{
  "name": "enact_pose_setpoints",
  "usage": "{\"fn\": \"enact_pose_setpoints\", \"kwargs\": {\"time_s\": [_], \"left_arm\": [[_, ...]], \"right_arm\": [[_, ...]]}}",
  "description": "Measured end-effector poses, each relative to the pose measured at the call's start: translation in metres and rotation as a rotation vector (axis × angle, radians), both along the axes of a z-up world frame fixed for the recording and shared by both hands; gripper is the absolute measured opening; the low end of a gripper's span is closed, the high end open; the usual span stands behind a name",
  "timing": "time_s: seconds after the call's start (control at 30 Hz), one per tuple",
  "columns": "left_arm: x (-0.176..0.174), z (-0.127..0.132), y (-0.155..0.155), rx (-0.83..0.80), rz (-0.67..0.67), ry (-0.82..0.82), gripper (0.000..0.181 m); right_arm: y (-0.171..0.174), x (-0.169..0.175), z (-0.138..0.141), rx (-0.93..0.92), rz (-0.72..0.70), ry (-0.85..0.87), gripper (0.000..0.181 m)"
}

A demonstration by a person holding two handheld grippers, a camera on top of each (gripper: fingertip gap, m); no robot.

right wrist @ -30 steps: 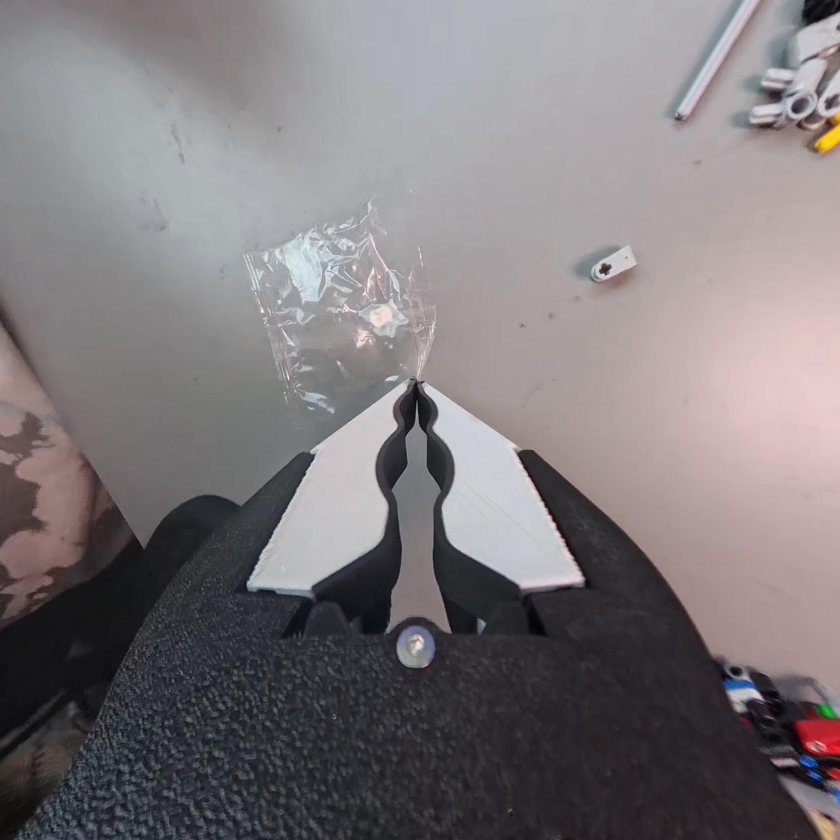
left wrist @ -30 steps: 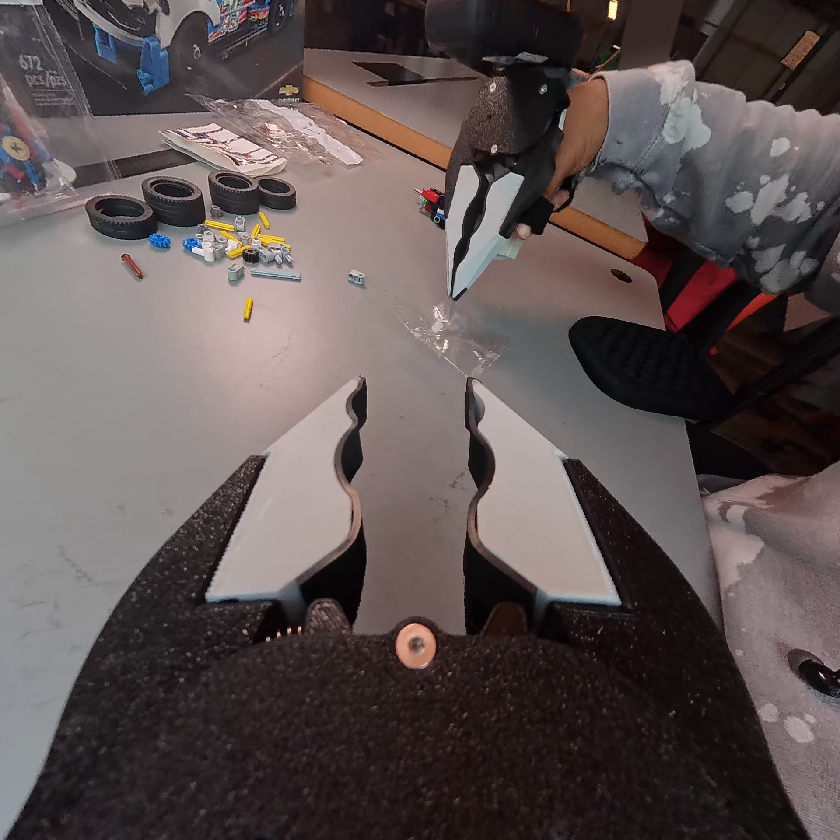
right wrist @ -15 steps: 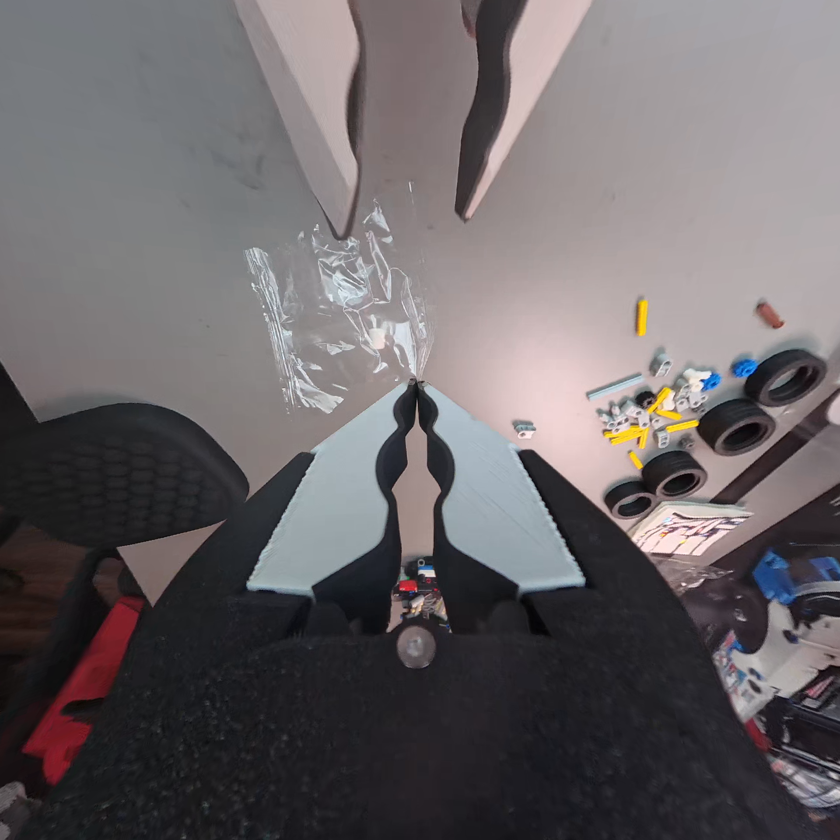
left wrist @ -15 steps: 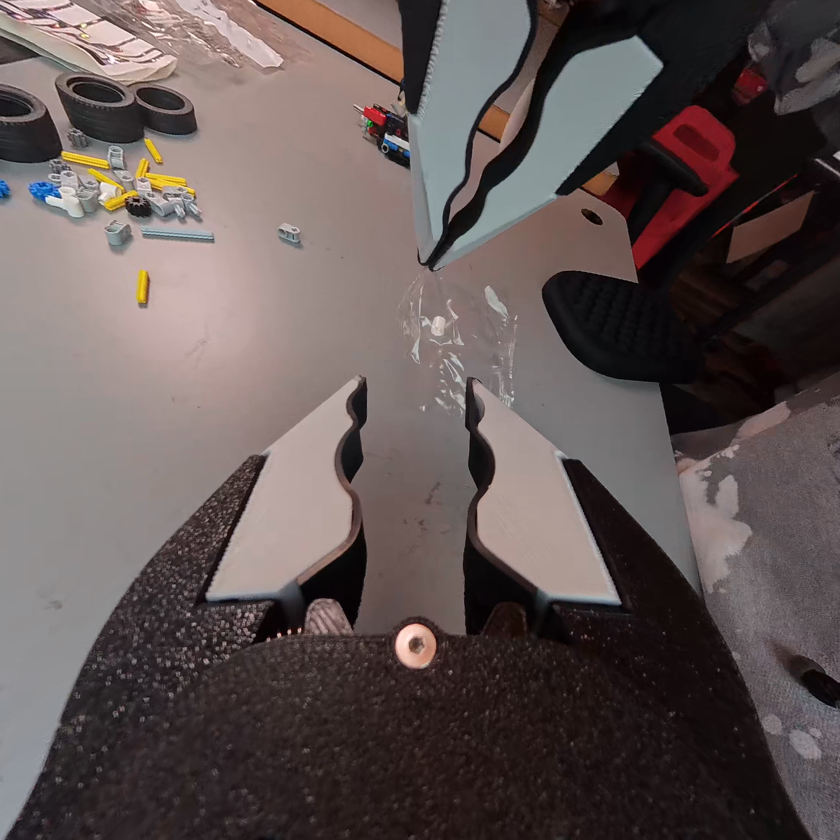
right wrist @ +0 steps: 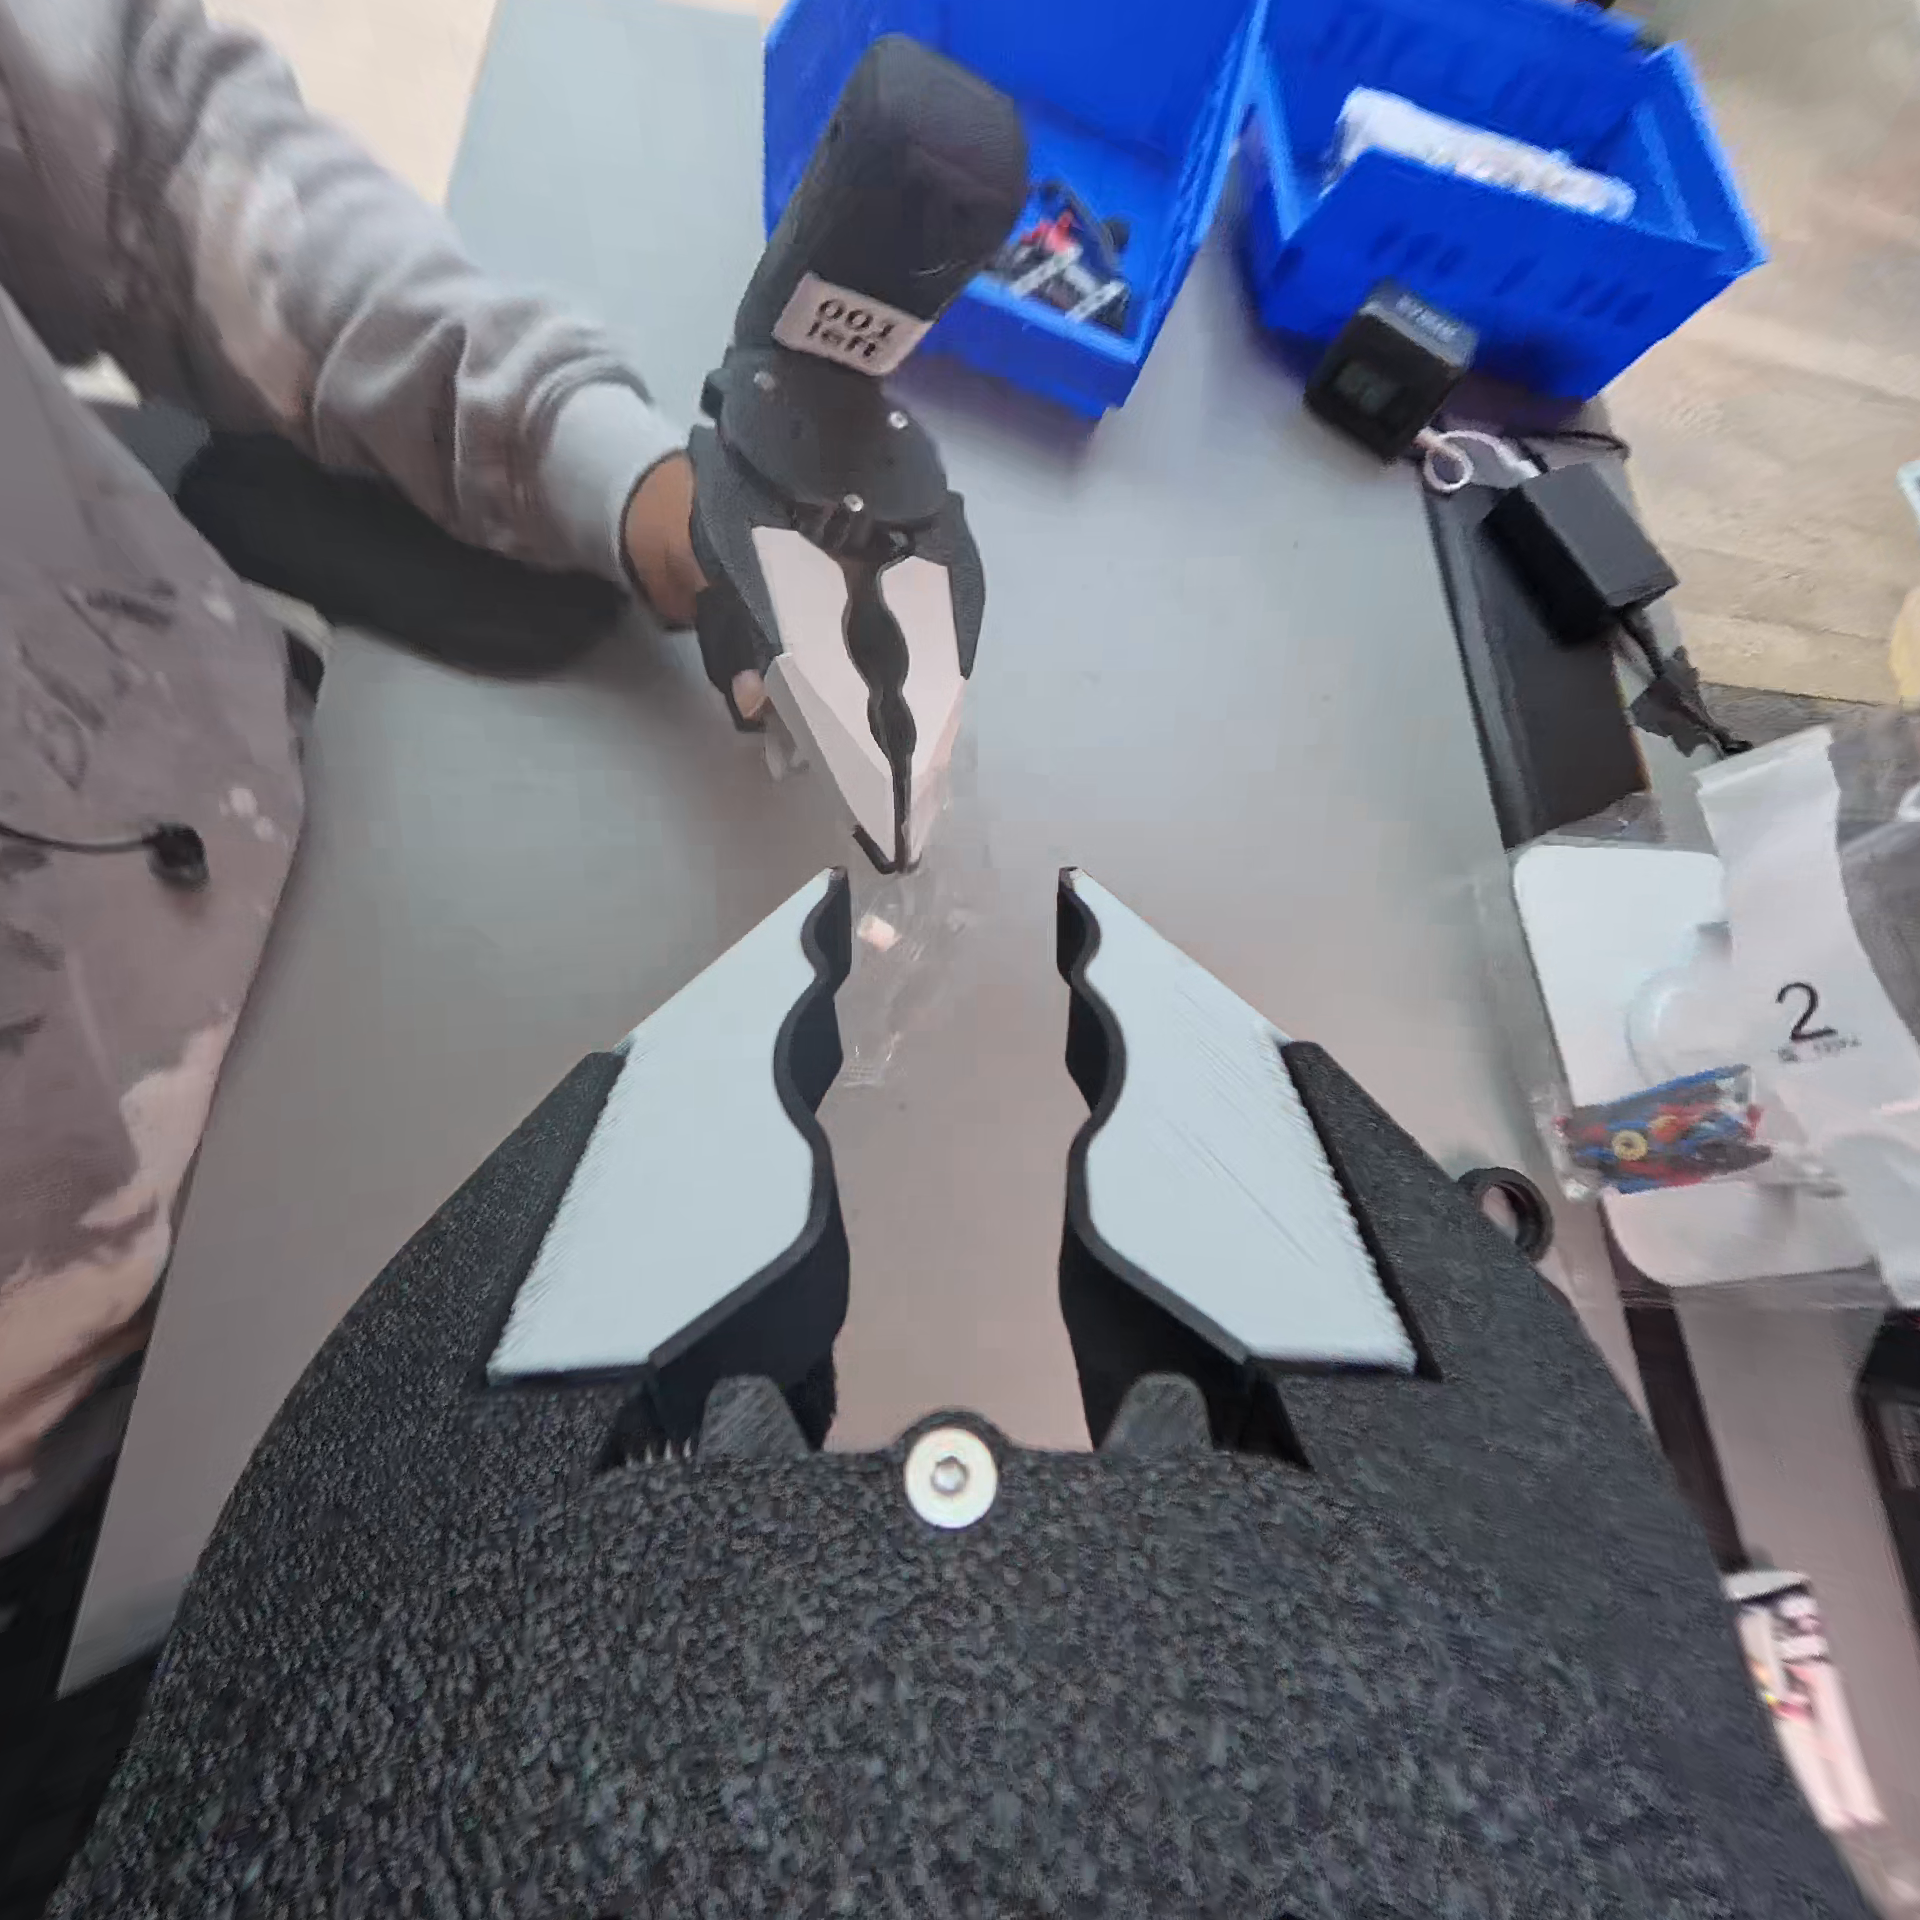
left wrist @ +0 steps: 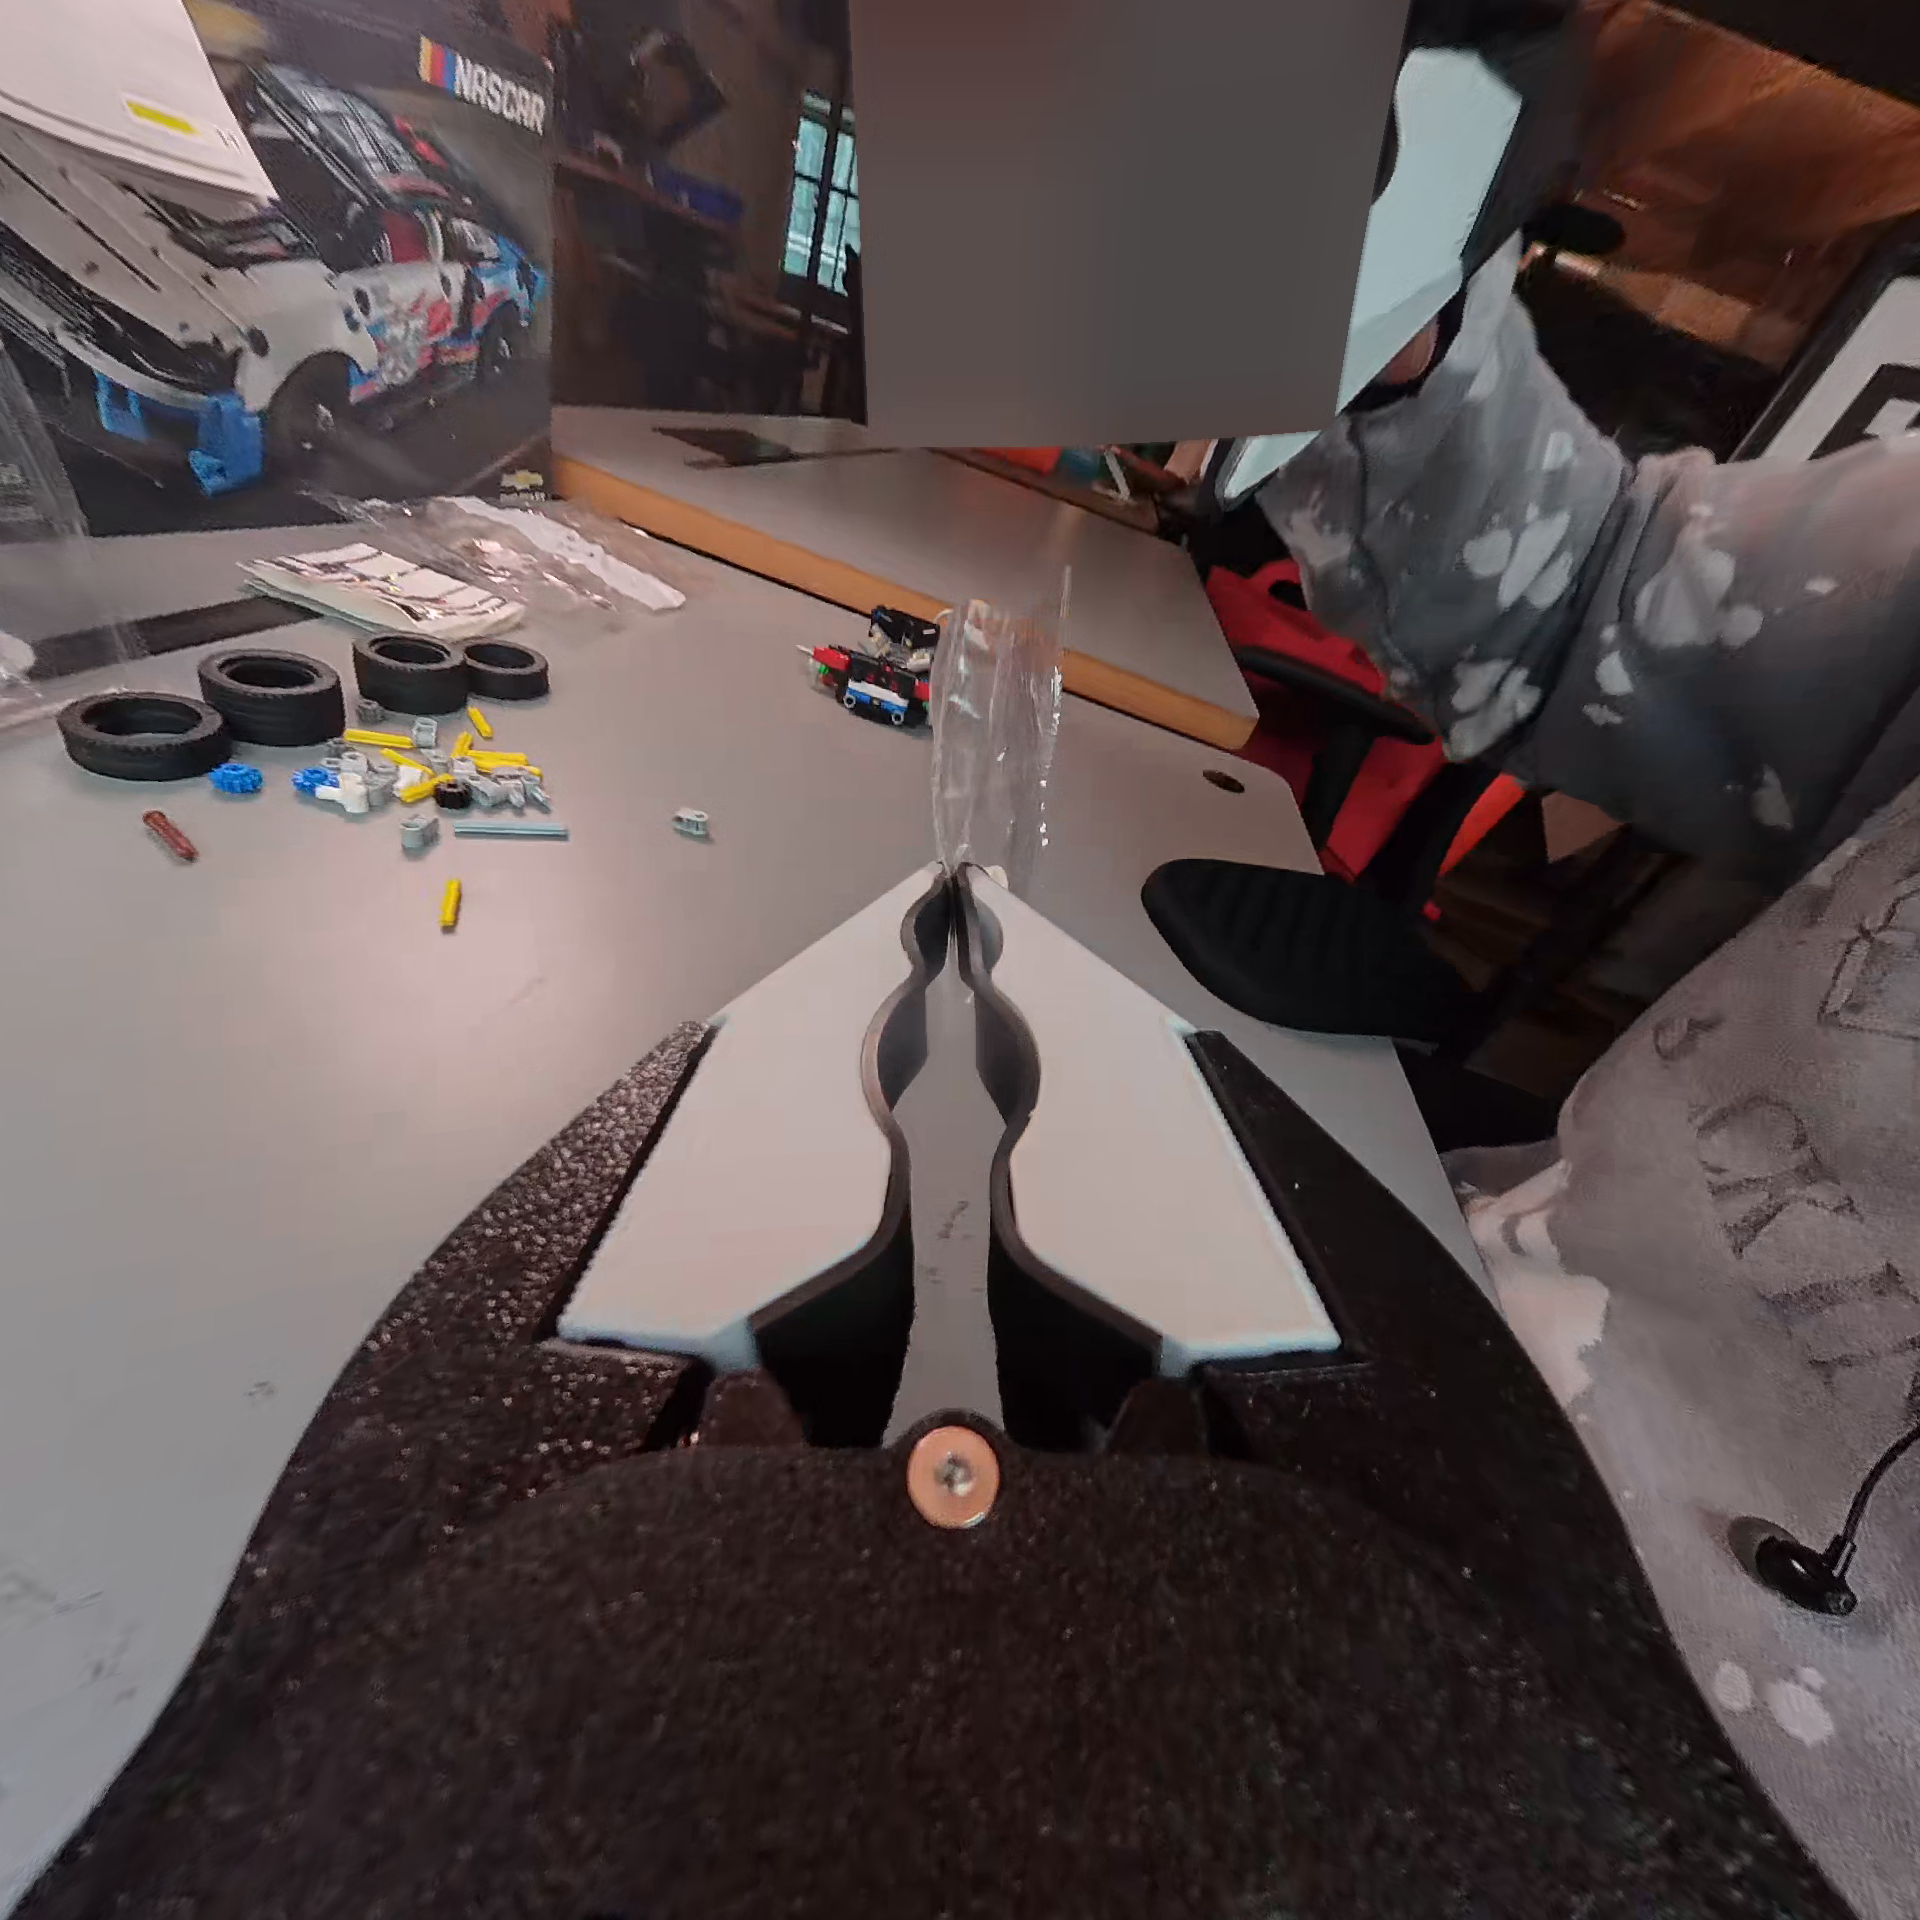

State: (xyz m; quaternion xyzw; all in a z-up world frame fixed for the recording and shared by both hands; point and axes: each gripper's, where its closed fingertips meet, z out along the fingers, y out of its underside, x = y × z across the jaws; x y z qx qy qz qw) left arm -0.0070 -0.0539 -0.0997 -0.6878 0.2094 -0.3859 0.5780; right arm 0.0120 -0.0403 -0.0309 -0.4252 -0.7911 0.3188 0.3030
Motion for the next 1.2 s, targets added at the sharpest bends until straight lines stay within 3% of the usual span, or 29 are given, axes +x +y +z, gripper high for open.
{"fn": "enact_pose_setpoints", "kwargs": {"time_s": [0.03,0.17,0.27,0.3,0.53,0.8,1.2], "left_arm": [[-0.005,0.005,0.000,0.026,0.020,-0.018,0.001],[-0.016,0.022,0.001,0.108,0.059,-0.077,0.001],[-0.012,0.019,0.002,0.111,0.050,-0.081,0.001],[-0.008,0.016,0.001,0.104,0.040,-0.074,0.001],[0.014,0.000,-0.001,0.094,-0.013,0.047,0.001],[-0.001,-0.014,0.004,0.054,0.013,0.154,0.009],[-0.011,-0.031,0.021,-0.076,0.124,0.193,0.000]], "right_arm": [[0.006,0.004,-0.002,-0.063,-0.039,0.061,0.040],[0.016,0.014,-0.029,-0.300,-0.135,0.249,0.030],[0.008,0.008,-0.044,-0.364,-0.128,0.321,0.002],[0.004,0.006,-0.047,-0.364,-0.107,0.334,0.001],[0.000,-0.001,-0.059,-0.377,-0.053,0.354,0.000],[0.030,0.014,-0.063,-0.436,-0.138,0.376,0.000],[0.030,0.008,-0.086,-0.460,-0.154,0.321,0.001]]}}
